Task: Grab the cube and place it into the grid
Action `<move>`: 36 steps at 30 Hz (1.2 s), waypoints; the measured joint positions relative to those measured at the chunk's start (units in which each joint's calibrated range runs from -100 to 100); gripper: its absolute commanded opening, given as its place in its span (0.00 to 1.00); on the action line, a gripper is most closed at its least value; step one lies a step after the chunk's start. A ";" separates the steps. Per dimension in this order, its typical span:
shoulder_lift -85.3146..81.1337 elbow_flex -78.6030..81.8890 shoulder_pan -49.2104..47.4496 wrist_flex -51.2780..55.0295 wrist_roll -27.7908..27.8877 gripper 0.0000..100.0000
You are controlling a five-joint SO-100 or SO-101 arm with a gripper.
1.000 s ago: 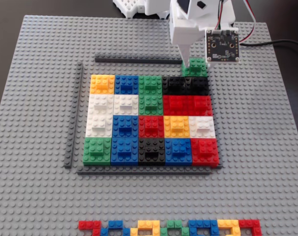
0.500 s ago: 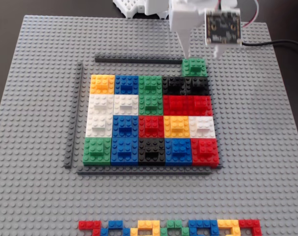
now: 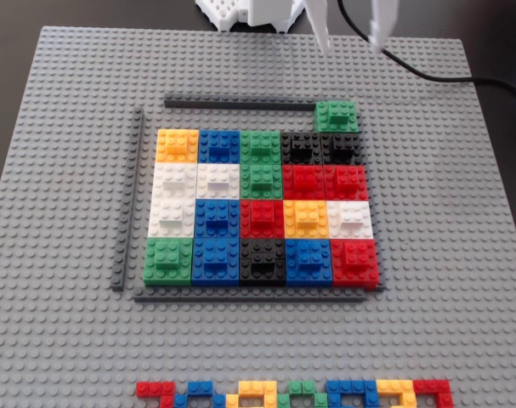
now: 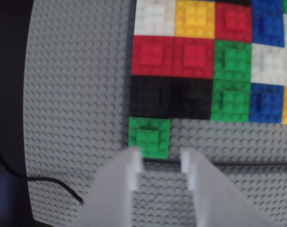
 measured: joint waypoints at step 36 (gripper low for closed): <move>-48.77 45.90 13.49 -18.80 4.35 0.00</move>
